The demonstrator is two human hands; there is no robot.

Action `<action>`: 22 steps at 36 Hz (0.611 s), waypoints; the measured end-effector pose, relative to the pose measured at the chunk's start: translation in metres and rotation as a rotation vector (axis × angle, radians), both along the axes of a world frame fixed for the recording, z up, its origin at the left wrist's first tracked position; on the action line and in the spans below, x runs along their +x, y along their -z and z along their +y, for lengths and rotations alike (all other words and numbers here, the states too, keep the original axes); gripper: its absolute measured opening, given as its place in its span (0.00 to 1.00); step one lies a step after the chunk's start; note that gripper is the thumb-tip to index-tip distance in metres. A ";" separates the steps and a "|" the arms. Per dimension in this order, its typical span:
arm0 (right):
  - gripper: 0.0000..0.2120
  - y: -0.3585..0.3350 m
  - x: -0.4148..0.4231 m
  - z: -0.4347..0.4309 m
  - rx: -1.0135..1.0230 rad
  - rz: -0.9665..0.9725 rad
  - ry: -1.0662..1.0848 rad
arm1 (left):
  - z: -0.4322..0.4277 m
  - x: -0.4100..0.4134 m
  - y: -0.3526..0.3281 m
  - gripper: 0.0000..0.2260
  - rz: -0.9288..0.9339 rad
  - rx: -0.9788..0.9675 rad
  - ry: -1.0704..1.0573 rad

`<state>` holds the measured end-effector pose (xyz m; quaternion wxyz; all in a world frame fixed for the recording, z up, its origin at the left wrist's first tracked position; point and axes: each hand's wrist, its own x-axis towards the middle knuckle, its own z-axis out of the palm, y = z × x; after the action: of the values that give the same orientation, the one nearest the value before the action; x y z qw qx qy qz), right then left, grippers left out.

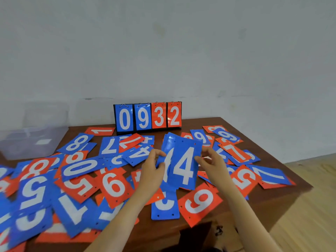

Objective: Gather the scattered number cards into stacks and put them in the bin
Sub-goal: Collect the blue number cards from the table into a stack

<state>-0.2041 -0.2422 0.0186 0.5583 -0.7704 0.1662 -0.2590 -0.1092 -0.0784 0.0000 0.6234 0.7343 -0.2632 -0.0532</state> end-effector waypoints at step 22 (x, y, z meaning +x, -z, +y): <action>0.16 0.030 0.018 0.056 -0.192 -0.057 0.034 | 0.001 -0.014 0.029 0.17 -0.088 -0.078 -0.074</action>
<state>-0.1859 -0.1865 -0.0110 0.4818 -0.8098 0.1378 -0.3052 -0.1233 -0.0778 -0.0290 0.6411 0.7203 -0.2647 0.0124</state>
